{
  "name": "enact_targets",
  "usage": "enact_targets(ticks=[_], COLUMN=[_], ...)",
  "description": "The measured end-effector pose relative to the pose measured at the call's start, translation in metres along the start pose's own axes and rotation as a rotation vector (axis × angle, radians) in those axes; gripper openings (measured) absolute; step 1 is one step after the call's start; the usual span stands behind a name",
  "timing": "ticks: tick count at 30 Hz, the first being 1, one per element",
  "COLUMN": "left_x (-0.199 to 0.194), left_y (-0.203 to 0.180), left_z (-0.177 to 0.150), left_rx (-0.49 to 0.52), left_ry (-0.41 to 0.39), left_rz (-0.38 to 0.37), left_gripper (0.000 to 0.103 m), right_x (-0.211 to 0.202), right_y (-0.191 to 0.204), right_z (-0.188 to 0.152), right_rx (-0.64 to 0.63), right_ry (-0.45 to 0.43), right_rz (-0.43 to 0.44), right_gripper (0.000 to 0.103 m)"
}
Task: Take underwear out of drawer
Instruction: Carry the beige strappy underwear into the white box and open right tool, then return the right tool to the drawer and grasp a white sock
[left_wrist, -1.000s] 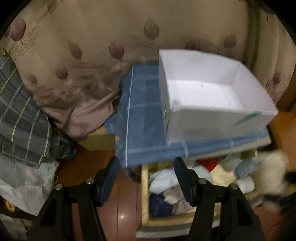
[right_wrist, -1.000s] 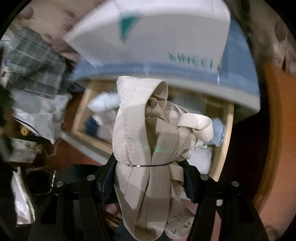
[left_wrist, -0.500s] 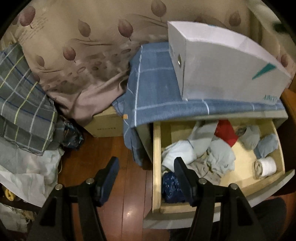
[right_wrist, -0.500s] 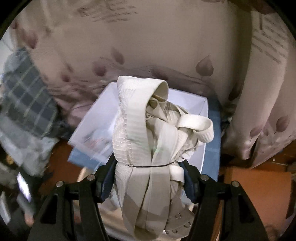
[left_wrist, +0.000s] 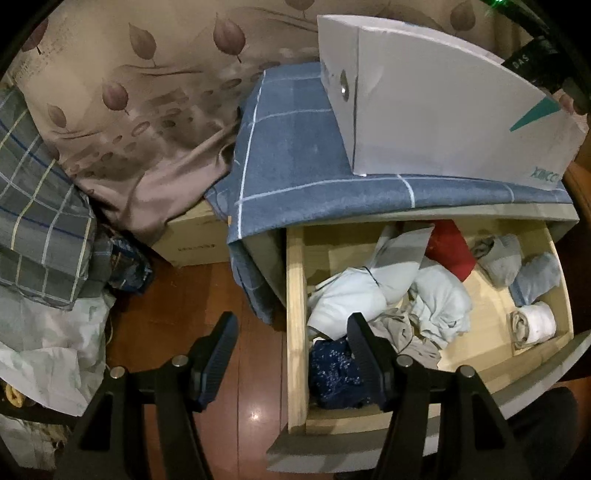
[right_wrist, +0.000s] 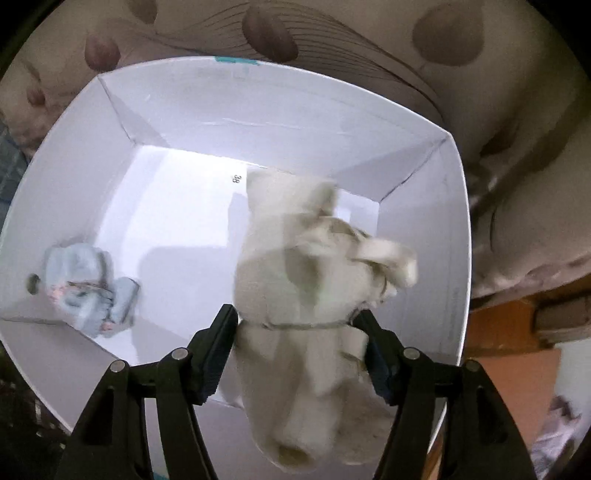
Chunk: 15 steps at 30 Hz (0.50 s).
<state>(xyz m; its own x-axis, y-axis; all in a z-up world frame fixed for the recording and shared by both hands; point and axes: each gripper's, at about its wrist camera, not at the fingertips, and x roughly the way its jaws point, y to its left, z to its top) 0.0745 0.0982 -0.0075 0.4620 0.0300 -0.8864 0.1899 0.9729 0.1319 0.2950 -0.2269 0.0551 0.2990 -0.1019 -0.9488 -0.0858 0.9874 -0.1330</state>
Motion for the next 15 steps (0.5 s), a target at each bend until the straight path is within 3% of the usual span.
enact_targets(ticks=[6, 11, 15], left_x=[0.008, 0.013, 0.013], left_y=[-0.001, -0.003, -0.004], left_z=[0.001, -0.003, -0.007], left_rx=[-0.015, -0.03, -0.034], left_ry=[0.019, 0.052, 0.064], left_rz=[-0.014, -0.033, -0.048], left_gripper=[0.063, 0.063, 0.063], right_x=[-0.005, -0.04, -0.088], right_y=[0.0, 0.001, 0.001], right_z=[0.005, -0.004, -0.031], right_rx=[0.0, 0.008, -0.017], right_ry=[-0.007, -0.059, -0.096], right_rz=[0.002, 0.021, 0.147], right_gripper=[0.062, 0.062, 0.062])
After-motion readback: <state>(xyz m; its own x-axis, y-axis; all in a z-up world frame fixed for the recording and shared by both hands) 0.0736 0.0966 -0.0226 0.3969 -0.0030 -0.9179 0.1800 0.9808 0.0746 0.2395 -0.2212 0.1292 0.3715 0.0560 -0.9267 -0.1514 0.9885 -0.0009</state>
